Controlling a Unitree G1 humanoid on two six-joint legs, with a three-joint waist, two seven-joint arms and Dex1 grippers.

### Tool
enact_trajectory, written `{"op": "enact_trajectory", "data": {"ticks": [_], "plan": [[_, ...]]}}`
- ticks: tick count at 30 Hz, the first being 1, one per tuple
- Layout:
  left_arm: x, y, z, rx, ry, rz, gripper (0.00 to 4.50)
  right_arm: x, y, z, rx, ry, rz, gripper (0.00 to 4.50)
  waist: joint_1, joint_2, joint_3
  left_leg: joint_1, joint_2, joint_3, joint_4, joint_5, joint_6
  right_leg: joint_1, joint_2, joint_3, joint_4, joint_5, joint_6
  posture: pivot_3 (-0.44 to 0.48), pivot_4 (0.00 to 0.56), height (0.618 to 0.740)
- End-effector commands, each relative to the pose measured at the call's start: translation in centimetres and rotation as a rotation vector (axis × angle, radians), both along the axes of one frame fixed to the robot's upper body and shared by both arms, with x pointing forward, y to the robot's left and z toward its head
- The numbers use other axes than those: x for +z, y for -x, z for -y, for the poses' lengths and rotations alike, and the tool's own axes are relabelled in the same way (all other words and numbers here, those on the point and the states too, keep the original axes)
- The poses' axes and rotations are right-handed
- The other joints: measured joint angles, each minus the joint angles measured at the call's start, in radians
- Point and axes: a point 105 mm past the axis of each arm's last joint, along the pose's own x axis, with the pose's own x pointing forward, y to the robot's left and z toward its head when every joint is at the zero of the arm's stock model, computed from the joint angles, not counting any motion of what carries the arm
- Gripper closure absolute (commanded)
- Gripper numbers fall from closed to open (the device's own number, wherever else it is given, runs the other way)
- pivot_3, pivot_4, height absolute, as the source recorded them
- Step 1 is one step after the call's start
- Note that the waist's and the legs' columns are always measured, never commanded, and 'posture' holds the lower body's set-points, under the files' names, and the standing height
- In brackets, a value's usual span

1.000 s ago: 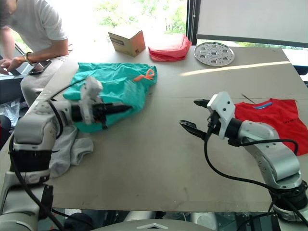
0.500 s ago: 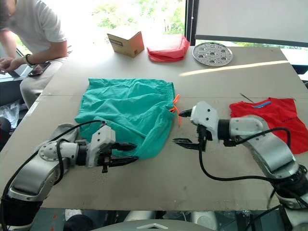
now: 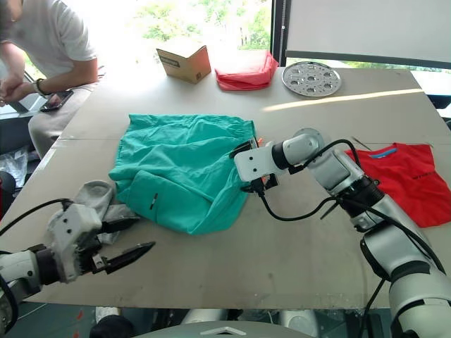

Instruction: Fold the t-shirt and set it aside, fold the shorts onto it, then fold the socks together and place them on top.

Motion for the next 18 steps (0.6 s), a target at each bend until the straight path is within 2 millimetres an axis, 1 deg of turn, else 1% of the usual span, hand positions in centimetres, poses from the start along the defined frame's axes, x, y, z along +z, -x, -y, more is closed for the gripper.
{"op": "enact_trajectory", "data": {"ticks": [1, 2, 4, 5, 6, 8, 10, 12, 15, 18], "plan": [[1.1, -0.9, -1.4, 0.079, 0.024, 0.051, 0.48, 0.2, 0.0, 0.6, 0.052, 0.049, 0.050, 2.21, 0.000, 0.000, 0.000, 0.000, 0.001, 0.000, 0.000, 0.000, -0.001, 0.000, 0.001, 0.000, 0.000, 0.000, 0.000, 0.000, 0.150, 0.740], [1.2, -1.3, -1.8, 0.099, 0.041, 0.051, 0.48, 0.1, 0.1, 1.1, 0.053, 0.058, 0.048, 2.64, 0.001, 0.001, 0.001, 0.000, 0.001, 0.000, 0.000, 0.000, -0.001, 0.000, 0.001, 0.000, 0.000, 0.000, 0.000, 0.000, 0.150, 0.740], [1.2, -1.7, -2.1, 0.090, 0.022, 0.044, 0.48, 0.2, 0.4, 2.0, 0.039, 0.059, 0.038, 3.59, 0.001, 0.001, 0.000, 0.000, 0.001, -0.001, 0.000, 0.000, -0.001, 0.000, 0.001, 0.000, 0.000, 0.000, -0.001, 0.000, 0.150, 0.740], [1.2, -1.8, -2.2, 0.079, 0.009, 0.040, 0.48, 0.2, 0.6, 2.4, 0.032, 0.060, 0.034, 4.21, 0.003, 0.000, 0.000, 0.000, 0.001, -0.001, 0.000, 0.000, -0.001, 0.000, 0.002, 0.000, 0.000, 0.001, -0.001, 0.000, 0.150, 0.740], [1.2, -2.0, -2.3, 0.069, -0.004, 0.039, 0.48, 0.2, 0.8, 2.9, 0.022, 0.063, 0.027, 4.42, 0.006, 0.000, 0.000, 0.000, 0.001, -0.001, 0.000, 0.000, -0.001, 0.000, 0.002, 0.000, 0.000, 0.001, -0.001, 0.000, 0.150, 0.740], [1.2, -2.5, -2.2, 0.015, -0.053, 0.059, 0.48, 0.1, 1.4, 4.2, -0.032, 0.056, 0.007, 4.42, 0.012, 0.000, 0.000, 0.000, 0.001, 0.000, 0.000, -0.001, -0.001, 0.000, 0.002, 0.000, 0.000, 0.001, -0.001, 0.000, 0.150, 0.740], [0.8, -2.8, -0.9, -0.140, -0.133, 0.068, 0.48, 0.1, 2.3, 5.9, -0.127, 0.023, -0.025, 4.42, 0.017, 0.001, 0.000, 0.000, 0.001, 0.001, 0.000, -0.001, -0.001, 0.000, 0.002, 0.001, -0.001, 0.001, -0.001, 0.000, 0.150, 0.740], [0.0, -3.1, -0.1, -0.234, -0.183, 0.062, 0.48, 0.1, 2.9, 7.0, -0.200, 0.003, -0.048, 4.42, 0.035, 0.002, 0.000, -0.001, 0.002, -0.002, -0.001, -0.001, -0.001, 0.000, 0.001, 0.000, -0.001, 0.001, -0.002, 0.000, 0.150, 0.740], [-1.1, -3.8, 0.8, -0.335, -0.227, 0.065, 0.48, 0.2, 3.5, 8.5, -0.305, -0.006, -0.063, 4.42, 0.041, 0.002, 0.000, -0.001, 0.002, 0.002, -0.001, -0.001, -0.001, 0.000, 0.001, 0.001, -0.003, 0.001, -0.002, 0.000, 0.150, 0.740], [-1.7, -4.9, 1.8, -0.404, -0.251, 0.094, 0.48, 0.2, 3.8, 10.1, -0.387, 0.004, -0.074, 4.42, 0.042, 0.002, 0.000, -0.001, 0.002, 0.001, -0.001, -0.001, -0.001, 0.000, 0.001, 0.000, -0.003, 0.002, -0.003, 0.000, 0.150, 0.740]]}}
